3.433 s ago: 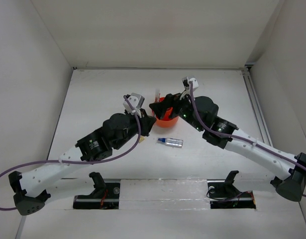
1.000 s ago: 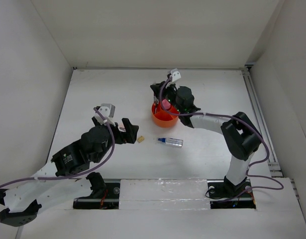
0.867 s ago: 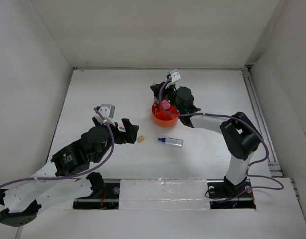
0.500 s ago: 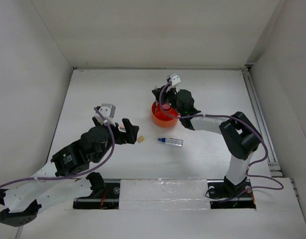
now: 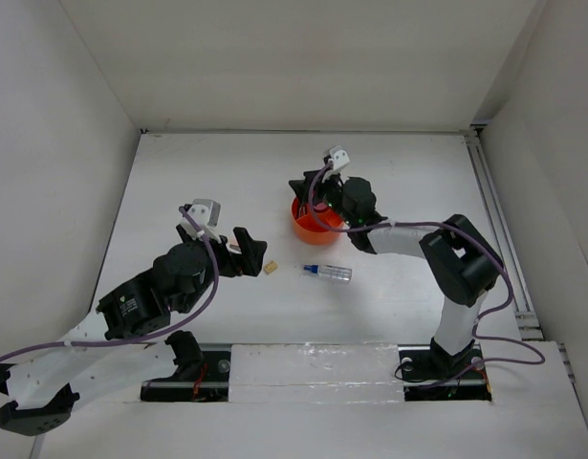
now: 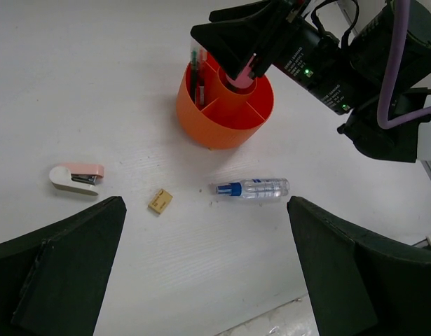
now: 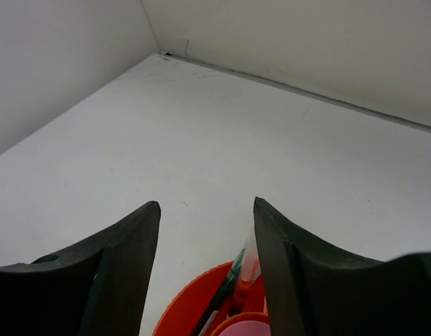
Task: Sort the stationery into containers
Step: Place the pen in the storage box.
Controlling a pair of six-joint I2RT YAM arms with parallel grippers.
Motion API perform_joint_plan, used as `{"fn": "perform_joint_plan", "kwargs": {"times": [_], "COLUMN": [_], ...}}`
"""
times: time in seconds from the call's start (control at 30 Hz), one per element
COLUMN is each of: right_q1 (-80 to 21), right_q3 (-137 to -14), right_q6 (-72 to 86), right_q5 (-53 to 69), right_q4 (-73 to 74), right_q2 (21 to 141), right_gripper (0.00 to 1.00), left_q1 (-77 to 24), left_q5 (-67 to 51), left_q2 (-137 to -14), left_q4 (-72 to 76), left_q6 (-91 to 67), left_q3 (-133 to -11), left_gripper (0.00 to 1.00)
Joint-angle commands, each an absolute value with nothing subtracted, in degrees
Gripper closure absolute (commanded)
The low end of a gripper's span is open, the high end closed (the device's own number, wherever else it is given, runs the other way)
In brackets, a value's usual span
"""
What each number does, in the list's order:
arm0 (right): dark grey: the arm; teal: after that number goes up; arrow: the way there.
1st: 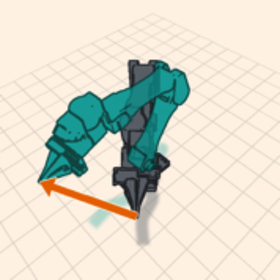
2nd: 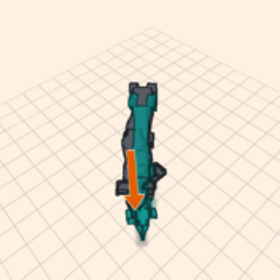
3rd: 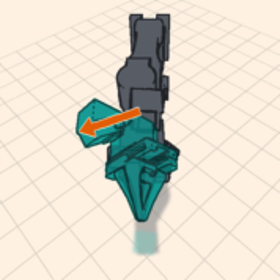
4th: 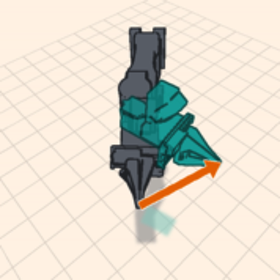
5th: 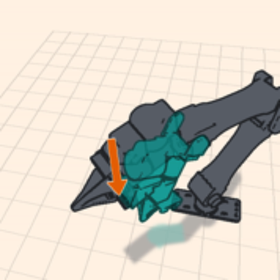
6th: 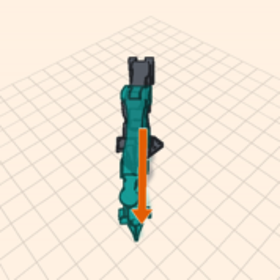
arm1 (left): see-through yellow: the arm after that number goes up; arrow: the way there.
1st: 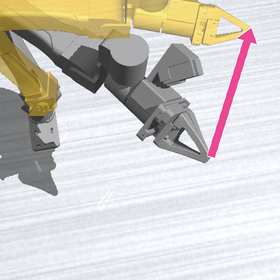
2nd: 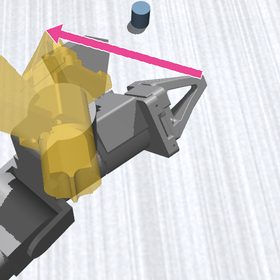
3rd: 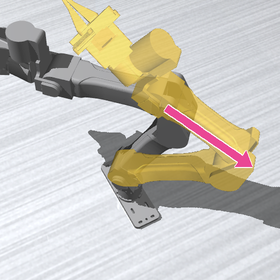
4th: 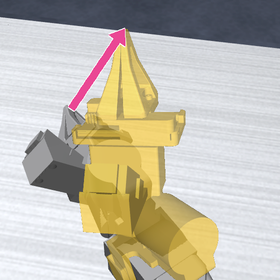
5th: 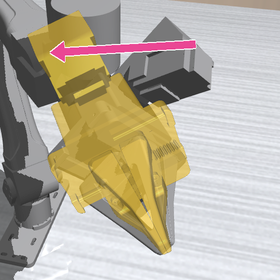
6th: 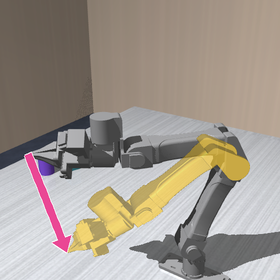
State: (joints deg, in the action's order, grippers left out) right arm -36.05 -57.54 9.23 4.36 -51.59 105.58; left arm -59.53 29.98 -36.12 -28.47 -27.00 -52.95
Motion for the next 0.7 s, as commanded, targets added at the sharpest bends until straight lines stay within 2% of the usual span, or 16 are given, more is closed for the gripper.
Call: {"fn": "perform_joint_plan", "kwargs": {"times": [0.0,0.17,0.23,0.3,0.33,0.47,0.67], "right_q1": [-35.8,-36.4,-37.1,-37.7,-38.3,-40.7,-45.4], "right_q3": [-56.0,-54.8,-54.1,-54.1,-54.1,-56.3,-61.6], "right_q6": [9.3,9.8,9.8,9.8,9.8,7.8,7.8], "right_q5": [5.8,5.8,5.8,5.8,5.8,1.5,-10.6], "right_q4": [-56.2,-56.7,-56.7,-56.2,-55.3,-49.0,-30.7], "right_q2": [103.5,100.0,97.4,94.4,93.4,88.8,81.4], "right_gripper": [0.38,0.27,0.17,0.13,0.0,0.0,0.0], "left_q1": [-59.6,-59.6,-59.6,-59.6,-59.6,-59.6,-57.0], "left_q5": [29.6,30.2,30.8,31.4,31.4,32.4,32.4], "left_q2": [-35.7,-35.2,-35.2,-35.2,-35.7,-37.1,-40.3], "left_q4": [-26.3,-26.3,-26.3,-26.9,-26.9,-28.1,-29.3], "left_q6": [-26.2,-26.2,-26.2,-26.8,-26.8,-27.9,-29.2], "left_q3": [-52.7,-52.7,-52.7,-52.7,-52.7,-52.7,-53.3], "left_gripper": [0.0,0.0,0.0,0.0,0.0,0.0,0.0]}}
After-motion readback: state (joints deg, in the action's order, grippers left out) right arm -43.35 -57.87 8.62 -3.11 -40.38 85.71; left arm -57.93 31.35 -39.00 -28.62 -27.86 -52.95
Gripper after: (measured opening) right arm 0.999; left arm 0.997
